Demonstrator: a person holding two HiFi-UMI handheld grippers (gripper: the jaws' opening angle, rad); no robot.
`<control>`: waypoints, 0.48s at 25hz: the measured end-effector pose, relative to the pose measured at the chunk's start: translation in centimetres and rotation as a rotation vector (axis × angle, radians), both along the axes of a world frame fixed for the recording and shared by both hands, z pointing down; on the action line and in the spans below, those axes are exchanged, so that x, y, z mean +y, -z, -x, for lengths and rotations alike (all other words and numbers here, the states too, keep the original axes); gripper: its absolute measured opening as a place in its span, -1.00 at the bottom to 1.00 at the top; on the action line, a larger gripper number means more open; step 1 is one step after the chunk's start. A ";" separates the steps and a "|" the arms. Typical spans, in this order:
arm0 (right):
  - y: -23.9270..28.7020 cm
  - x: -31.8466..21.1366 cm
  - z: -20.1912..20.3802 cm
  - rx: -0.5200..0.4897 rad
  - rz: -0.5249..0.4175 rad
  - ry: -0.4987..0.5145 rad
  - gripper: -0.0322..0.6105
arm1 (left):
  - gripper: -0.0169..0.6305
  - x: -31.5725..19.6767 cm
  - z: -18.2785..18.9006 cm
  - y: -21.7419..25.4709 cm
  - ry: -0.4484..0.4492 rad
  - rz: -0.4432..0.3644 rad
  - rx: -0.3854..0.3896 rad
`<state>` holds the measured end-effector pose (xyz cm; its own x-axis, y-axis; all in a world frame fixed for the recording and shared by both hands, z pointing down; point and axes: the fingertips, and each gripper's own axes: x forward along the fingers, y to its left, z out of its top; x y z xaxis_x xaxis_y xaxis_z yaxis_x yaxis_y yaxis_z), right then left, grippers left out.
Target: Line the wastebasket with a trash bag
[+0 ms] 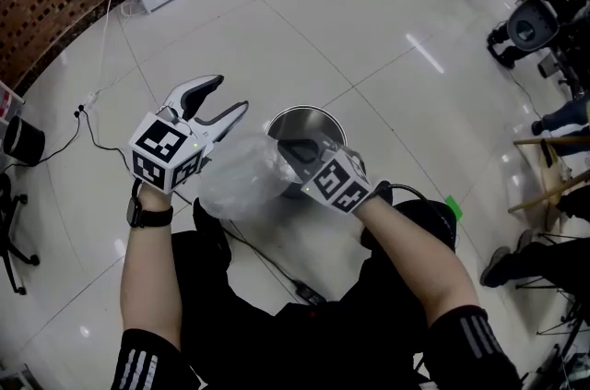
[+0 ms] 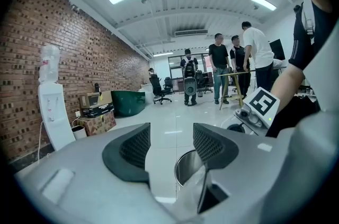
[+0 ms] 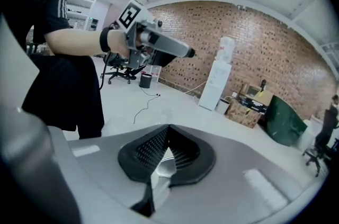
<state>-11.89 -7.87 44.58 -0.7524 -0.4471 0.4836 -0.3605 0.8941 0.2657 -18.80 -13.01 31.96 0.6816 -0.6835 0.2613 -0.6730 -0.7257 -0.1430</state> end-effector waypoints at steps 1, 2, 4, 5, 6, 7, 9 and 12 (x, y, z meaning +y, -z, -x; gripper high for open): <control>1.0 -0.8 -1.0 -0.013 -0.013 -0.023 -0.88 | -0.18 -0.2 -0.4 0.1 -0.005 -0.002 0.002; 2.0 -1.6 -2.1 -0.026 -0.026 -0.048 -0.88 | -0.18 -0.3 -1.0 0.3 -0.012 -0.004 0.004; 4.1 -3.4 -4.6 -0.050 -0.049 -0.106 -0.88 | -0.18 -0.7 -2.1 0.6 -0.031 -0.009 0.006; 5.1 -4.4 -5.9 -0.063 -0.059 -0.138 -0.88 | -0.18 -0.9 -2.7 0.8 -0.041 -0.011 0.005; 6.1 -5.3 -7.2 -0.078 -0.065 -0.171 -0.88 | -0.18 -1.1 -3.3 0.8 -0.052 -0.012 0.004; 6.9 -6.2 -8.5 -0.095 -0.067 -0.206 -0.88 | -0.18 -1.2 -4.0 0.8 -0.062 -0.012 0.002; 8.2 -7.6 -11.2 -0.124 -0.071 -0.270 -0.88 | -0.18 -1.3 -5.1 0.6 -0.082 -0.006 -0.008; 9.7 -9.4 -15.1 -0.136 -0.095 -0.341 -0.88 | -0.18 -1.6 -6.8 0.2 -0.102 0.001 -0.017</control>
<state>3.23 -17.26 34.86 -0.6070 -0.7212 0.3339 -0.6713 0.6901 0.2703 -11.96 -14.62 31.80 0.7429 -0.6106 0.2744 -0.5931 -0.7904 -0.1532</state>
